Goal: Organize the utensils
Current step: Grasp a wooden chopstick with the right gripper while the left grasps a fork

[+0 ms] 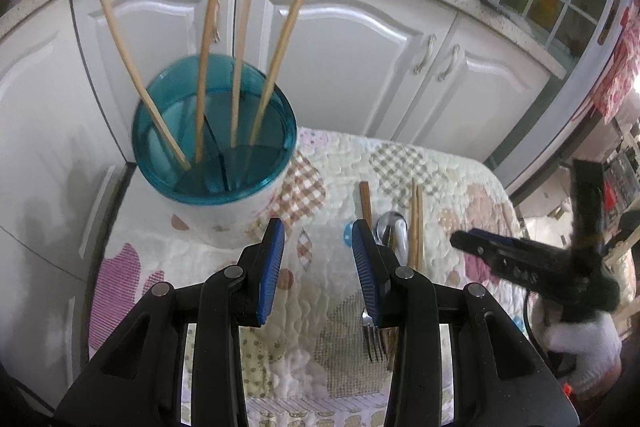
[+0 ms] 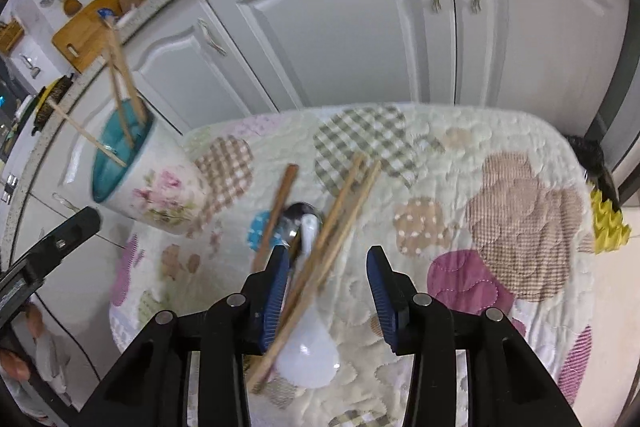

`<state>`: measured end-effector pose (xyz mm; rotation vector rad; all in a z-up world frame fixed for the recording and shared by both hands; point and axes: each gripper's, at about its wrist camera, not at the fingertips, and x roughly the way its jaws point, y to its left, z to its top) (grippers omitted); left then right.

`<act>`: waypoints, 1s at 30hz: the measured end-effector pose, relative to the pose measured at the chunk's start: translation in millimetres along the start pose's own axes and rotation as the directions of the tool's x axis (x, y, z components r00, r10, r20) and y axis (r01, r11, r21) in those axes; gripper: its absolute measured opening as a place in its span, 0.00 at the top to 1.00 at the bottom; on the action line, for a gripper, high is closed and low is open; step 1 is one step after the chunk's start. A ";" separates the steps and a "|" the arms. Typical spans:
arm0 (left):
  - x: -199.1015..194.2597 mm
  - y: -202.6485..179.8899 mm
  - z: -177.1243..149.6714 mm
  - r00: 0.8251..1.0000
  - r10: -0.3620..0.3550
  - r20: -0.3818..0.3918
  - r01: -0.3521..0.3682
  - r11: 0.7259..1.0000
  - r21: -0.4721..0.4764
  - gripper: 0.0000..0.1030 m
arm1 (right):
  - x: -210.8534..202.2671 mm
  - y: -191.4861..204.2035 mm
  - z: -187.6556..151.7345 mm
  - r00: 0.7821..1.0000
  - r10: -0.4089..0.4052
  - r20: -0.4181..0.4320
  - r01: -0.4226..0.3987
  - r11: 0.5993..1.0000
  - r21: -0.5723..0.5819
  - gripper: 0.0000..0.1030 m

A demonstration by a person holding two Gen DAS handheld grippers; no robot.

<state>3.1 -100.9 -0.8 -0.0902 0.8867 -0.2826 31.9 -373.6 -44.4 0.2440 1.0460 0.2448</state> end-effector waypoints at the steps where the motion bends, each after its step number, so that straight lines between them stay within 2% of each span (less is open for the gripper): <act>1: 2.2 -0.7 -0.9 1.000 0.000 -0.007 0.000 1.000 0.004 0.67 | 6.0 -4.4 0.9 1.000 0.006 -0.006 -0.006 1.000 0.014 0.68; 7: 13.2 -2.4 -4.6 0.999 0.002 -0.036 -0.001 1.000 0.011 0.67 | 37.7 -25.5 15.6 0.999 0.019 -0.039 -0.015 0.995 0.100 0.77; 17: 33.8 -12.5 -0.4 0.997 0.013 -0.078 -0.009 0.999 0.047 0.67 | 75.6 -33.8 44.9 0.995 -0.021 -0.102 0.033 0.992 0.118 0.79; 20: 45.0 -19.5 1.2 0.995 0.015 -0.101 -0.009 0.998 0.061 0.67 | 78.4 -31.1 50.6 0.994 -0.042 -0.099 0.050 0.995 0.087 0.83; 21: 47.5 -21.8 1.7 0.994 0.014 -0.105 -0.007 0.998 0.066 0.67 | 78.1 -30.6 50.2 0.994 -0.041 -0.098 0.048 0.996 0.072 0.90; 24: 59.3 -30.5 5.0 0.993 0.022 -0.116 -0.011 0.996 0.088 0.67 | 72.8 -35.1 43.8 0.995 -0.007 -0.098 0.012 0.998 0.055 0.93; 30: 92.8 -41.4 19.4 0.987 0.017 -0.159 -0.005 0.997 0.073 0.67 | 47.3 -55.3 21.4 0.995 -0.010 -0.102 0.013 0.999 0.033 0.95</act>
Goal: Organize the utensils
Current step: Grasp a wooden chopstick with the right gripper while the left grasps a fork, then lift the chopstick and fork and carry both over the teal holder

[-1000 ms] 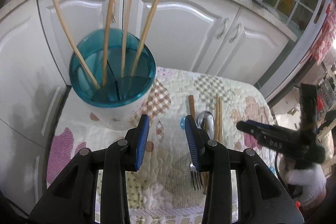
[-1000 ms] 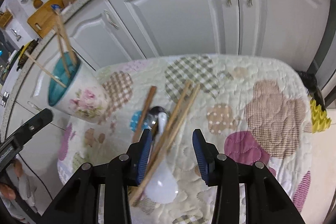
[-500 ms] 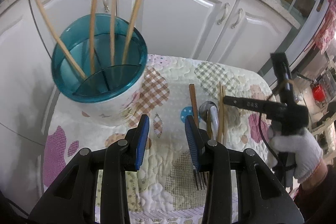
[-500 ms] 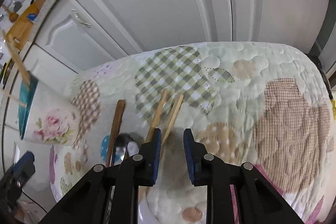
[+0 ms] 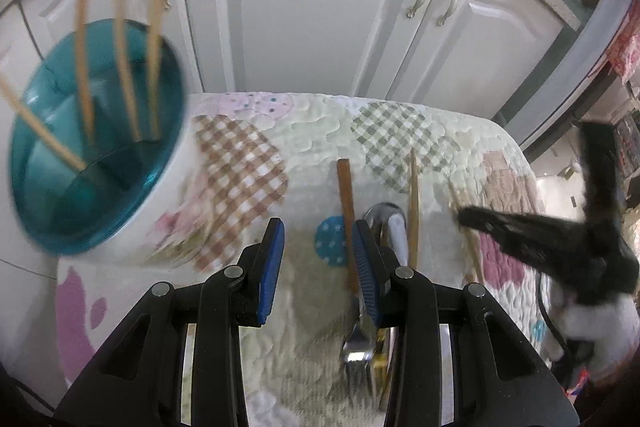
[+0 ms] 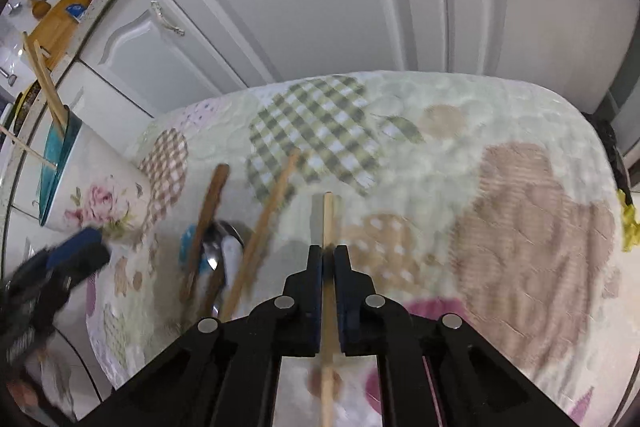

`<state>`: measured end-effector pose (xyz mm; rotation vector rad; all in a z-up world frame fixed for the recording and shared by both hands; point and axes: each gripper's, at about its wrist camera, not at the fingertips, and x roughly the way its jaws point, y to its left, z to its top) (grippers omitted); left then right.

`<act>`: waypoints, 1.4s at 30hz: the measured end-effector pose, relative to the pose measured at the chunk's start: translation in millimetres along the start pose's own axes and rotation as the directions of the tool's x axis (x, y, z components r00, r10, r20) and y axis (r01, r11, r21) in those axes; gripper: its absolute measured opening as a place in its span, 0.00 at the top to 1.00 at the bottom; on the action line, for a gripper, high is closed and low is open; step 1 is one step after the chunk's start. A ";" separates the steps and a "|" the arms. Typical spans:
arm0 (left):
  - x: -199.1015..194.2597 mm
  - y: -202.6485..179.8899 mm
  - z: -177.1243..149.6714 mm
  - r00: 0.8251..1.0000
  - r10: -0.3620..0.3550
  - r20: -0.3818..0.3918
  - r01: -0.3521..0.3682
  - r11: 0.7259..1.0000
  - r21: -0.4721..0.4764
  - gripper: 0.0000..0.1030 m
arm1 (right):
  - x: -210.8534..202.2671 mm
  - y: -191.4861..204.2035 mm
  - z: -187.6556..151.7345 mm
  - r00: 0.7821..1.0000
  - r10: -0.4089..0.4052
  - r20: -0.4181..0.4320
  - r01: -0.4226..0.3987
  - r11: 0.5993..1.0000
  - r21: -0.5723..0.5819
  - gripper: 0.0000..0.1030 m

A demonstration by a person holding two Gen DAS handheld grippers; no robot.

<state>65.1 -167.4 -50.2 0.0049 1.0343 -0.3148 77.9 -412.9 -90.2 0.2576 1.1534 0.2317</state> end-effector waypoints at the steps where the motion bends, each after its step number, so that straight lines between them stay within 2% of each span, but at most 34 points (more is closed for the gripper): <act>1: 6.0 -2.4 4.2 1.000 -0.004 -0.008 0.003 1.000 -0.001 0.67 | -2.5 -4.1 -1.6 1.000 -0.002 0.002 0.002 1.000 0.005 0.95; 5: 26.5 -13.4 15.0 0.999 -0.010 -0.040 0.010 1.000 0.007 0.67 | -6.6 -14.1 -4.7 1.000 0.009 -0.024 -0.008 1.000 0.017 0.95; 9: 46.7 -17.8 22.6 0.997 0.007 -0.076 -0.006 1.000 0.013 0.67 | -8.1 -19.4 -5.2 0.999 0.002 -0.041 -0.001 1.000 0.019 0.87; 19: 85.5 -19.4 34.0 0.990 -0.010 -0.142 0.008 1.000 -0.012 0.67 | 4.5 -10.5 5.4 0.999 -0.015 -0.039 0.015 1.000 -0.003 0.87; 21: 88.0 -21.6 34.7 0.992 -0.003 -0.126 0.002 1.000 -0.003 0.67 | 8.0 -7.1 8.7 0.999 -0.026 -0.034 0.025 1.000 -0.015 0.87; 23: 89.1 -24.0 35.4 0.993 0.006 -0.115 -0.005 1.000 0.016 0.75 | 10.0 -1.7 9.5 0.999 -0.042 -0.024 0.041 0.998 -0.041 0.87; 24: 90.3 -24.2 35.7 0.994 0.013 -0.110 -0.011 1.000 0.023 0.89 | 11.0 0.9 9.7 0.999 -0.050 -0.018 0.049 0.997 -0.055 0.87; 26: 89.9 -21.8 35.9 0.994 -0.006 -0.106 0.007 1.000 0.011 0.91 | 13.1 4.1 10.6 0.998 -0.065 -0.012 0.063 0.995 -0.075 0.94; 28: 83.9 -14.7 34.9 0.993 -0.050 -0.112 0.047 0.999 -0.023 0.91 | 13.4 4.8 11.8 0.998 -0.056 -0.011 0.055 0.996 -0.076 0.94; 32: 50.7 3.5 25.8 0.994 -0.086 -0.069 0.083 0.995 -0.047 0.92 | -0.6 4.6 10.9 1.000 -0.010 0.016 0.011 0.998 -0.059 0.95; 36: 11.1 5.9 17.9 0.993 -0.119 -0.010 0.119 0.993 -0.019 0.92 | -29.5 12.7 10.0 0.997 0.030 0.069 -0.025 0.997 -0.075 0.95; 42: -52.8 7.9 0.8 0.982 -0.172 0.078 0.171 0.985 0.022 0.92 | -73.0 24.4 1.0 0.988 0.074 0.134 -0.060 0.993 -0.105 0.95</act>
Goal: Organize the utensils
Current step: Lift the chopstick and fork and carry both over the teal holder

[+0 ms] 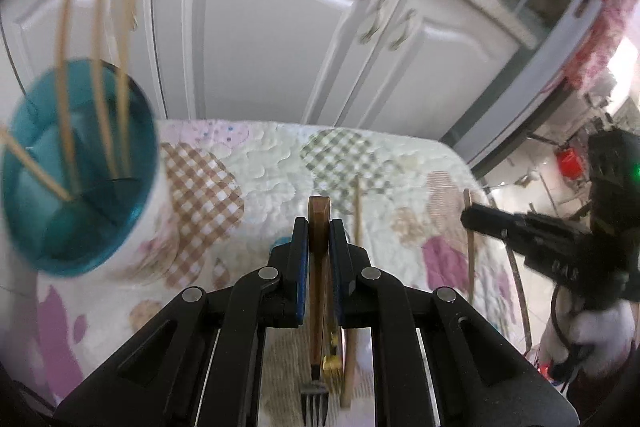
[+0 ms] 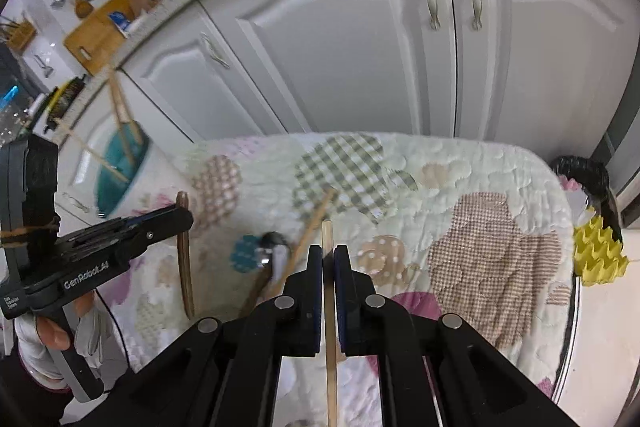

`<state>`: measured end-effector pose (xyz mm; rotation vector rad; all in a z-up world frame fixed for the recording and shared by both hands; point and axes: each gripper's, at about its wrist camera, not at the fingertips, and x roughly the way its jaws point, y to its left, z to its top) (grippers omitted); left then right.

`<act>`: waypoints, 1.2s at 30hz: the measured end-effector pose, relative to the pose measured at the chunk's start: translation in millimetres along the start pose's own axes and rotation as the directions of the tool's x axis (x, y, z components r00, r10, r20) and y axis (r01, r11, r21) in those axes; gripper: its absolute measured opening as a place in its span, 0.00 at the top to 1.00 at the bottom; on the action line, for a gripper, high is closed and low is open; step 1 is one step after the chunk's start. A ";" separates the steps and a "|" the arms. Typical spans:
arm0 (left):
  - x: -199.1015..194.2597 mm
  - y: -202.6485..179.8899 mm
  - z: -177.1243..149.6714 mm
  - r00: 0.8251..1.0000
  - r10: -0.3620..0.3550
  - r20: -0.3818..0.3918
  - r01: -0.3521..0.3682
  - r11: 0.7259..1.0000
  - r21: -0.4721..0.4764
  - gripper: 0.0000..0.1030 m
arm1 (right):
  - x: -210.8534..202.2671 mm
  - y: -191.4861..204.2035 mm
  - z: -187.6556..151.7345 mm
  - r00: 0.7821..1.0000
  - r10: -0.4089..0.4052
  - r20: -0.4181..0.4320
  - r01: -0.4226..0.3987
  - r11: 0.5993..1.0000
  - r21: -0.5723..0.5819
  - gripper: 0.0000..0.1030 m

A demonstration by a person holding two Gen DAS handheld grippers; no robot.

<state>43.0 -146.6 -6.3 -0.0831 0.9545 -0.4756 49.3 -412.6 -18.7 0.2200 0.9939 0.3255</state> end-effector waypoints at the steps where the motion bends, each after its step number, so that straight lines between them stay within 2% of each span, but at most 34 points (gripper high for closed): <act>1: -9.4 -2.2 -0.9 1.000 -0.005 0.014 0.004 1.000 0.006 0.92 | -8.9 4.9 -1.6 1.000 0.007 0.012 -0.007 1.000 -0.008 0.95; 11: -82.0 -0.3 -26.8 0.994 -0.035 0.101 0.033 0.999 0.026 0.91 | -74.7 38.9 -17.3 0.994 0.011 0.109 -0.001 0.995 -0.096 0.95; 19: -132.5 9.0 -25.2 0.983 -0.025 0.182 0.021 1.000 0.021 0.91 | -108.5 64.7 -13.1 0.984 0.011 0.180 0.017 0.988 -0.151 0.95; 23: -162.7 17.7 -11.1 0.972 -0.018 0.234 0.017 1.000 0.005 0.91 | -119.7 80.6 1.4 0.977 0.033 0.212 0.004 0.985 -0.171 0.95; 29: -207.0 29.8 19.7 0.950 0.002 0.311 -0.001 1.000 -0.001 0.91 | -135.2 121.5 40.4 0.958 0.106 0.267 -0.040 0.969 -0.244 0.95; 36: -235.6 52.8 49.4 0.916 0.097 0.390 -0.096 0.995 -0.022 0.91 | -133.6 169.8 86.5 0.936 0.166 0.311 -0.070 0.952 -0.297 0.95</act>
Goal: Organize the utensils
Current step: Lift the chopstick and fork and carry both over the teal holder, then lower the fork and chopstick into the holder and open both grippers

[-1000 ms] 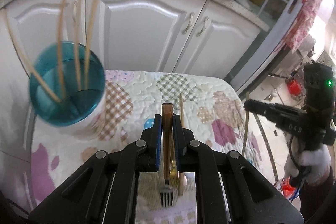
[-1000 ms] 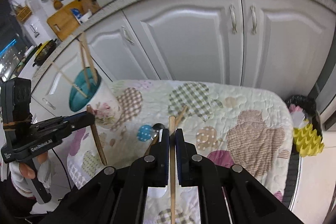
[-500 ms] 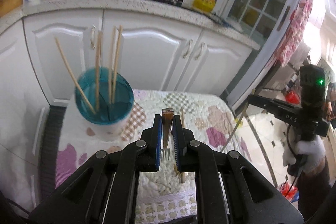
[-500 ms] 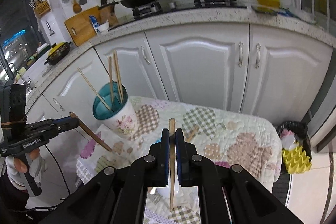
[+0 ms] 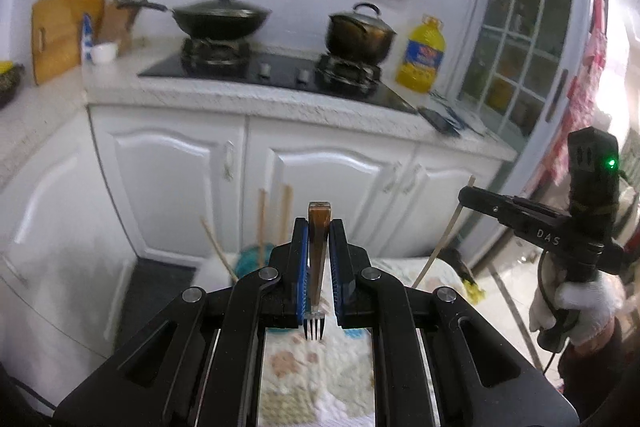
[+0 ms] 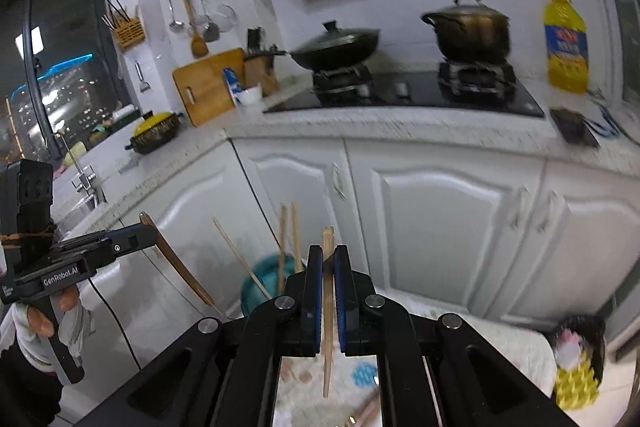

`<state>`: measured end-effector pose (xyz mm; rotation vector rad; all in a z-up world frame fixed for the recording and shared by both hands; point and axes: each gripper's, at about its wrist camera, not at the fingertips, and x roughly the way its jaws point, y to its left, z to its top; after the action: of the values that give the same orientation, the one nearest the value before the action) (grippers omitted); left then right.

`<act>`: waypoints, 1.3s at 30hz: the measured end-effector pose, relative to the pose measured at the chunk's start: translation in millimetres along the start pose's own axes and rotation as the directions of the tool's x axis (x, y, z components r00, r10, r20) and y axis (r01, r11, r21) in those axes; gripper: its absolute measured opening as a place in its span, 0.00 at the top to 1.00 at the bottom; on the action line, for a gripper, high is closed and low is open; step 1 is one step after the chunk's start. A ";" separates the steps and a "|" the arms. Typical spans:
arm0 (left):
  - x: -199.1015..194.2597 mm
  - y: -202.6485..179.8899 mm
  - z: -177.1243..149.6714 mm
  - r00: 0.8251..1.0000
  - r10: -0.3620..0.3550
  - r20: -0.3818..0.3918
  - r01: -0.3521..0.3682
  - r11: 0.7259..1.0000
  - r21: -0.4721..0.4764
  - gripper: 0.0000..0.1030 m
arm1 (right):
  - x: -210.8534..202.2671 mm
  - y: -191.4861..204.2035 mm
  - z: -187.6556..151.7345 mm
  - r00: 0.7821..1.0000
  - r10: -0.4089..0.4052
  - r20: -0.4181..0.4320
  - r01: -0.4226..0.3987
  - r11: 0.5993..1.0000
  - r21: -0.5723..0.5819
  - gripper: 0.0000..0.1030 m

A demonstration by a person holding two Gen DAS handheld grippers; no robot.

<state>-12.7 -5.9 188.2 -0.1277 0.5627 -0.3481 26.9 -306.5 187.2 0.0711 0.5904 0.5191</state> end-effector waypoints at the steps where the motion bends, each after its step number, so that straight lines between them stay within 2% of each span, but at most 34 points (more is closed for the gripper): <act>1: 0.7 4.7 1.9 1.000 0.011 0.006 -0.011 1.000 -0.003 0.91 | 6.2 5.0 8.2 1.000 0.003 0.007 -0.003 1.000 -0.007 0.95; 7: 22.8 33.3 8.8 0.995 0.099 0.013 -0.099 0.995 -0.019 0.91 | 39.9 20.3 40.0 0.999 0.031 0.038 -0.031 1.000 -0.003 0.95; 14: 55.8 49.3 -3.1 0.989 0.146 -0.021 -0.147 0.989 -0.034 0.91 | 92.4 32.8 53.6 0.999 0.026 0.026 -0.025 1.000 -0.013 0.95; 20: 78.8 52.8 -17.5 0.987 0.146 -0.067 -0.149 0.988 -0.040 0.91 | 129.3 34.2 44.4 1.000 0.010 0.010 -0.010 0.999 -0.033 0.95; 31: 114.6 56.6 -44.6 0.977 0.147 -0.158 -0.156 0.986 -0.051 0.91 | 184.1 25.7 13.8 0.987 0.054 -0.154 -0.057 0.998 -0.012 0.95; 39: 124.8 58.5 -50.8 0.972 0.163 -0.171 -0.176 0.982 -0.064 0.91 | 197.7 12.6 -1.2 0.977 0.071 -0.200 -0.062 0.997 0.051 0.95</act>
<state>75.0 2.9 70.7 -0.1263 0.7466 -0.1706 160.4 -199.4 87.4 0.0811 0.7997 0.5828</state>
